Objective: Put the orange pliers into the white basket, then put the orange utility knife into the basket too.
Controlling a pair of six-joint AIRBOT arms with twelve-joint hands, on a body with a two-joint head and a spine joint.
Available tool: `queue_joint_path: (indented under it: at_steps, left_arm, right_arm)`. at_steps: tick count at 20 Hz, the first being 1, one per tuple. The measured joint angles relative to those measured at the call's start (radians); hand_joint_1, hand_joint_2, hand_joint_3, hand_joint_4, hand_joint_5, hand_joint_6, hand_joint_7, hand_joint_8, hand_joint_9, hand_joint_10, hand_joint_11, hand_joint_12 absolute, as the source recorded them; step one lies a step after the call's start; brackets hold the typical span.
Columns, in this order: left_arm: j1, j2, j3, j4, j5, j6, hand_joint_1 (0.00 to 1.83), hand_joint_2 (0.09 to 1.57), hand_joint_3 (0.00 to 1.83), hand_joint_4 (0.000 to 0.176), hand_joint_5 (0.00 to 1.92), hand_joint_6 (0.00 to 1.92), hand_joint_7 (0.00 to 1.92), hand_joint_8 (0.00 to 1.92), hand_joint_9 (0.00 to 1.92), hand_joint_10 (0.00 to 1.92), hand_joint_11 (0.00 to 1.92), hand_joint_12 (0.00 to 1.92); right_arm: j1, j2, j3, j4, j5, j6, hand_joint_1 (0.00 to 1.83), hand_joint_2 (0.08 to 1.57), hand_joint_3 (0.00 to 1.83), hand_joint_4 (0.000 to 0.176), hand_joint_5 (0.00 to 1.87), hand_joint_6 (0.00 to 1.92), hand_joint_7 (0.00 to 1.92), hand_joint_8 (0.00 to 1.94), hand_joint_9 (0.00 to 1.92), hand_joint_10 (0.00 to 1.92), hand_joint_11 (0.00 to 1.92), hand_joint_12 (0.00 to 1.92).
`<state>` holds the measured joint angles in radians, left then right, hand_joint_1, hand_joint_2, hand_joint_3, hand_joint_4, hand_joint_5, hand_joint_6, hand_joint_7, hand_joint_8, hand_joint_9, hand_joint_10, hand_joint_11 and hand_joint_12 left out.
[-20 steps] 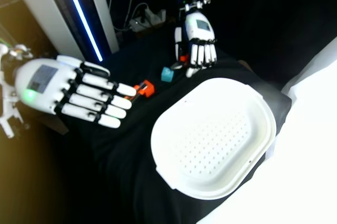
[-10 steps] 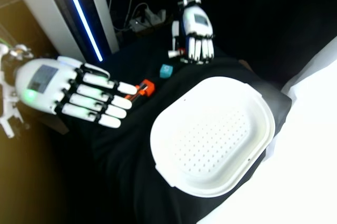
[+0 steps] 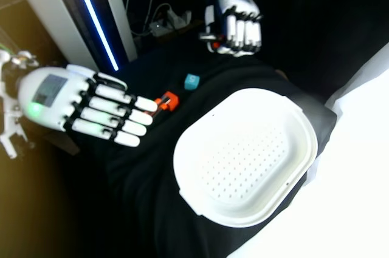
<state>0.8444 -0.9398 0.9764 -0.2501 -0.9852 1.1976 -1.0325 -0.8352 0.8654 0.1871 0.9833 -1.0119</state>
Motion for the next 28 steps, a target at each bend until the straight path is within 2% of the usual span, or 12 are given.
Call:
queue_joint_path:
  at_steps: [7, 11, 12, 15, 17, 18, 19, 20, 23, 24, 25, 28]
  left_arm:
    - [-0.246, -0.184, 0.224, -0.017, 0.320, 0.004, 0.99, 1.44, 0.00, 0.016, 0.40, 1.79, 0.48, 1.79, 0.29, 1.75, 0.31, 1.92]
    - [-0.312, -0.304, 0.362, -0.061, 0.472, 0.007, 1.01, 1.42, 0.00, 0.021, 0.47, 1.79, 0.45, 1.72, 0.31, 1.21, 0.17, 1.66]
    - [-0.319, -0.330, 0.389, -0.079, 0.512, 0.020, 1.00, 1.39, 0.00, 0.000, 0.51, 1.68, 0.32, 1.13, 0.33, 1.15, 0.17, 1.64]
    - [-0.328, -0.399, 0.473, -0.163, 0.608, 0.069, 1.00, 1.43, 0.00, 0.006, 0.41, 1.74, 0.48, 1.81, 0.33, 1.70, 0.36, 1.90]
    - [-0.322, -0.417, 0.503, -0.200, 0.650, 0.069, 0.99, 1.31, 0.00, 0.000, 0.11, 0.92, 0.15, 0.96, 0.12, 1.41, 0.12, 1.86]
    - [-0.314, -0.429, 0.519, -0.219, 0.662, 0.069, 0.89, 1.29, 0.00, 0.003, 0.11, 0.53, 0.17, 0.51, 0.06, 1.02, 0.02, 1.63]
    - [-0.308, -0.438, 0.534, -0.234, 0.674, 0.069, 0.72, 1.23, 0.00, 0.055, 0.02, 0.17, 0.03, 0.12, 0.01, 0.30, 0.00, 1.03]
    - [-0.304, -0.438, 0.534, -0.240, 0.676, 0.069, 0.58, 1.17, 0.00, 0.107, 0.00, 0.03, 0.01, 0.02, 0.00, 0.06, 0.00, 0.67]
    - [-0.304, -0.414, 0.499, -0.219, 0.657, 0.069, 0.44, 1.00, 0.00, 0.173, 0.00, 0.00, 0.00, 0.00, 0.00, 0.00, 0.00, 0.10]
    - [-0.306, -0.407, 0.488, -0.208, 0.642, 0.068, 0.40, 1.00, 0.01, 0.157, 0.00, 0.00, 0.00, 0.00, 0.00, 0.00, 0.00, 0.02]
    - [-0.312, -0.397, 0.473, -0.197, 0.636, 0.069, 0.36, 1.01, 0.01, 0.096, 0.00, 0.00, 0.00, 0.00, 0.00, 0.00, 0.00, 0.00]
    - [-0.315, -0.351, 0.414, -0.169, 0.570, 0.069, 0.40, 1.17, 0.03, 0.109, 0.00, 0.00, 0.00, 0.00, 0.00, 0.00, 0.00, 0.00]
  right_arm:
    - [0.000, -0.021, 0.008, 0.002, -0.009, 0.000, 0.29, 1.26, 0.00, 0.052, 0.00, 0.00, 0.00, 0.00, 0.00, 0.00, 0.00, 0.00]
    - [0.000, -0.025, 0.010, 0.002, -0.008, 0.000, 0.29, 1.25, 0.00, 0.056, 0.00, 0.00, 0.00, 0.00, 0.00, 0.00, 0.00, 0.00]
    - [-0.003, -0.027, 0.010, 0.000, -0.007, 0.000, 0.31, 1.25, 0.00, 0.061, 0.00, 0.00, 0.00, 0.00, 0.00, 0.00, 0.00, 0.00]
    - [-0.007, -0.029, 0.010, -0.002, -0.011, 0.000, 0.36, 1.25, 0.00, 0.061, 0.00, 0.00, 0.00, 0.00, 0.00, 0.00, 0.00, 0.00]
    - [-0.007, -0.029, 0.010, 0.002, -0.011, 0.000, 0.36, 1.25, 0.00, 0.050, 0.00, 0.00, 0.00, 0.00, 0.00, 0.00, 0.00, 0.00]
    - [-0.007, -0.029, 0.010, 0.003, -0.011, 0.000, 0.35, 1.24, 0.00, 0.048, 0.00, 0.00, 0.00, 0.00, 0.00, 0.00, 0.00, 0.00]
    - [-0.007, -0.029, 0.010, 0.000, -0.010, 0.000, 0.37, 1.24, 0.00, 0.052, 0.00, 0.00, 0.00, 0.00, 0.00, 0.00, 0.00, 0.00]
    - [-0.007, -0.029, 0.010, -0.003, -0.008, 0.000, 0.36, 1.24, 0.00, 0.052, 0.00, 0.00, 0.00, 0.00, 0.00, 0.00, 0.00, 0.00]
    - [-0.007, -0.029, 0.010, -0.001, -0.009, 0.000, 0.32, 1.23, 0.00, 0.048, 0.00, 0.00, 0.00, 0.00, 0.00, 0.00, 0.00, 0.00]
    - [-0.007, -0.029, 0.010, 0.000, -0.009, 0.000, 0.33, 1.22, 0.00, 0.043, 0.00, 0.00, 0.00, 0.00, 0.00, 0.00, 0.00, 0.00]
    - [-0.007, -0.029, 0.010, -0.001, -0.008, 0.000, 0.43, 1.18, 0.00, 0.048, 0.00, 0.00, 0.00, 0.00, 0.00, 0.00, 0.00, 0.00]
    - [-0.007, -0.029, 0.010, -0.006, -0.009, 0.014, 0.48, 1.17, 0.00, 0.031, 0.00, 0.00, 0.00, 0.00, 0.00, 0.00, 0.00, 0.00]
